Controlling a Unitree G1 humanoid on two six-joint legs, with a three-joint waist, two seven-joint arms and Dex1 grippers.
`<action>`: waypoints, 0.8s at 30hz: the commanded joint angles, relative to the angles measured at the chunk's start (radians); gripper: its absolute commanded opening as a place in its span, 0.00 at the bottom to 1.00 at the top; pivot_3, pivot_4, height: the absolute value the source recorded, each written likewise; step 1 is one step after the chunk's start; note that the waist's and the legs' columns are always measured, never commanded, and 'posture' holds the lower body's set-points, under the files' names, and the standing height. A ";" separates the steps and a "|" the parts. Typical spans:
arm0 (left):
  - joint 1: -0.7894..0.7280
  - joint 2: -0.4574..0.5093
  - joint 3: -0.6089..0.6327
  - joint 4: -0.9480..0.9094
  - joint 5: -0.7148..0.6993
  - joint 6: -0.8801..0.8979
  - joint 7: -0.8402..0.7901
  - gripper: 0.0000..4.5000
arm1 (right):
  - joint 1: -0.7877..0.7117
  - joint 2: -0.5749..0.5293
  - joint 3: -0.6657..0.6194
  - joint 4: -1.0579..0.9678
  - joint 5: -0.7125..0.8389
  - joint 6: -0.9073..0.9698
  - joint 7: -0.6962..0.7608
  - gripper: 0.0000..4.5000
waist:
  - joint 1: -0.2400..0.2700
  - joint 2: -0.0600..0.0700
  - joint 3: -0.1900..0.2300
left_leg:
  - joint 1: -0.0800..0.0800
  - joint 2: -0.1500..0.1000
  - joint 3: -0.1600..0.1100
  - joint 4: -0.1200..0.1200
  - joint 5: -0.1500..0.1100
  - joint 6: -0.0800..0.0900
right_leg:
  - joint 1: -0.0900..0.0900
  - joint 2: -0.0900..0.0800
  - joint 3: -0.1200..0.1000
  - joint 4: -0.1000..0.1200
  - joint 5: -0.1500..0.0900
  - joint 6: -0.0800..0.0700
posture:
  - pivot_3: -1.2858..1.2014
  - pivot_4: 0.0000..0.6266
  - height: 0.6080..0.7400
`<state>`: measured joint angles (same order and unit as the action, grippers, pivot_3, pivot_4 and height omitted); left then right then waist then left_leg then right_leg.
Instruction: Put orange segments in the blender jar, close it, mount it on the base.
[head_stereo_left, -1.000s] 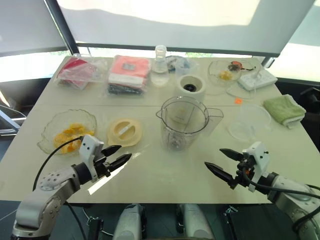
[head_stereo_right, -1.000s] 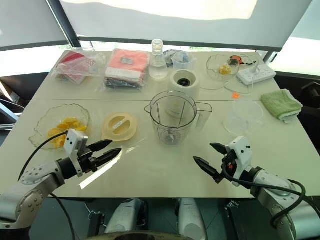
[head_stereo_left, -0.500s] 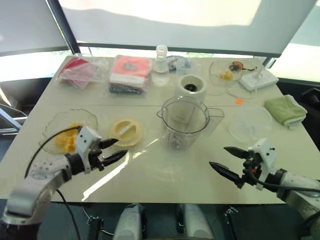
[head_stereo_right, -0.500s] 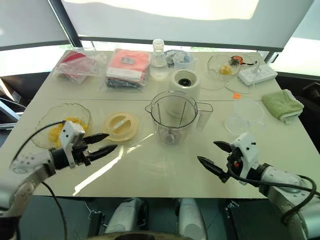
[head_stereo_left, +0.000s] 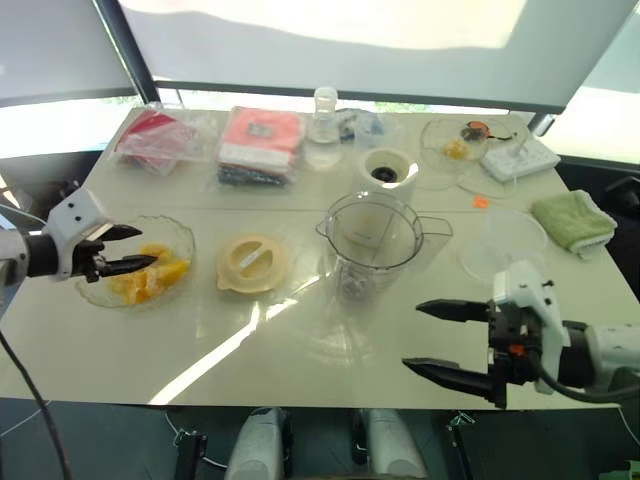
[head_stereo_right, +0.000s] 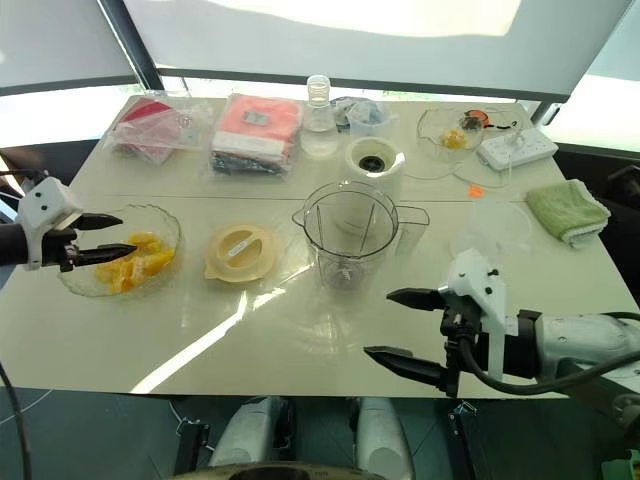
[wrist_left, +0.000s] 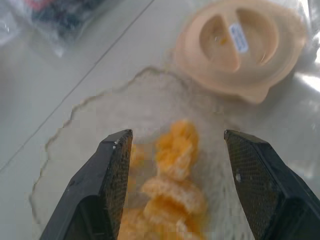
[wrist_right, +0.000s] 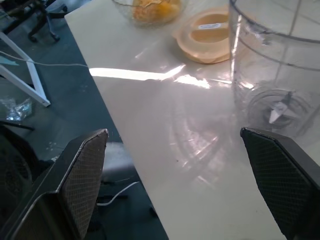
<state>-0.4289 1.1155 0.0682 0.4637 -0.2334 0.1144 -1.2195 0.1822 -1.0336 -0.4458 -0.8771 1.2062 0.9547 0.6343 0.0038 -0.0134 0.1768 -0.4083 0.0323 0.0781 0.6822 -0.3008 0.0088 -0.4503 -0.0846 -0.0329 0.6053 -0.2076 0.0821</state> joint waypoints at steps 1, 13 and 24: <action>-0.110 -0.017 -0.054 0.203 0.094 -0.163 -0.053 0.68 | 0.006 -0.015 0.022 -0.038 0.011 -0.001 -0.029 0.99 | 0.009 -0.001 0.000 | -0.001 0.000 0.001 0.000 0.000 0.000 | 0.000 0.000 0.000 -0.001 0.000 0.000 | 0.52 0.24 1.00; -0.416 -0.192 -0.212 0.673 0.317 -0.420 -0.103 0.68 | 0.019 0.025 0.055 -0.060 0.019 -0.028 -0.176 0.99 | 0.011 -0.011 -0.003 | -0.001 -0.002 0.002 0.002 -0.002 0.004 | 0.006 -0.001 -0.004 -0.006 0.001 0.001 | 0.52 0.24 1.00; -0.465 -0.245 -0.235 0.749 0.388 -0.469 -0.104 0.68 | 0.108 0.044 0.039 -0.103 0.074 -0.060 -0.286 0.99 | 0.010 -0.012 -0.004 | 0.001 0.000 0.001 0.003 -0.002 0.004 | 0.007 0.001 -0.004 -0.003 0.003 0.003 | 0.52 0.24 1.00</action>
<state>-0.8718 0.8634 -0.1714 1.2085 0.1446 -0.3401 -1.3283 0.2927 -0.9994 -0.4001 -0.9544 1.2628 0.9202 0.3594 0.0137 -0.0250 0.1733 -0.4076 0.0320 0.0789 0.6856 -0.3025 0.0131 -0.4433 -0.0838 -0.0374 0.6020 -0.2049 0.0853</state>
